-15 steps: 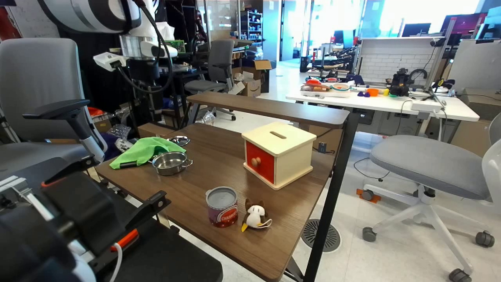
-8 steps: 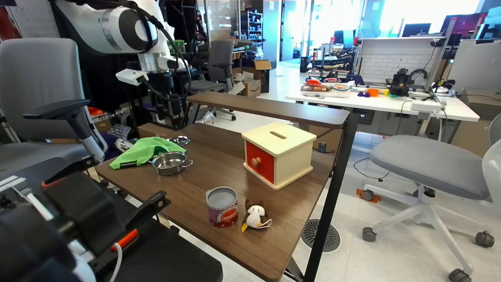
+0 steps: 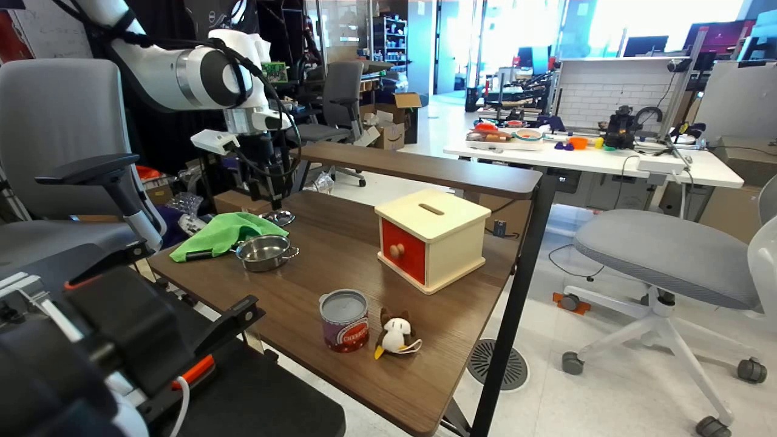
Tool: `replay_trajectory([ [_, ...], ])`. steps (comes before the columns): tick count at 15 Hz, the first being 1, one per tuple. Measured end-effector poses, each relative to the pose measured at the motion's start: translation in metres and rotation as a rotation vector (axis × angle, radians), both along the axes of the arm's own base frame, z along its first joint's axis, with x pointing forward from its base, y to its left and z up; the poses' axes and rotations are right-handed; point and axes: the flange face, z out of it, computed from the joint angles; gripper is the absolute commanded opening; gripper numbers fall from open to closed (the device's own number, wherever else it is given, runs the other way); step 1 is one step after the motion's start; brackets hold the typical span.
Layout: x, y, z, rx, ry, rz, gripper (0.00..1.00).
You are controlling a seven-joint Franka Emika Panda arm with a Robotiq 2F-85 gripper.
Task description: Pick up the lid from the table and put it on the silver pot.
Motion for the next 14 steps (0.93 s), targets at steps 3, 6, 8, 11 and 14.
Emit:
replay_trajectory([
  [3,0.005,0.000,-0.013,-0.012,0.015,0.000,1.00],
  [6,0.007,0.003,-0.024,-0.022,0.035,0.004,0.94],
  [8,0.009,0.008,-0.028,-0.026,0.042,0.009,0.70],
  [11,0.014,0.015,-0.030,-0.029,0.040,0.017,0.46],
  [14,0.019,0.020,-0.032,-0.031,0.034,0.024,0.24],
])
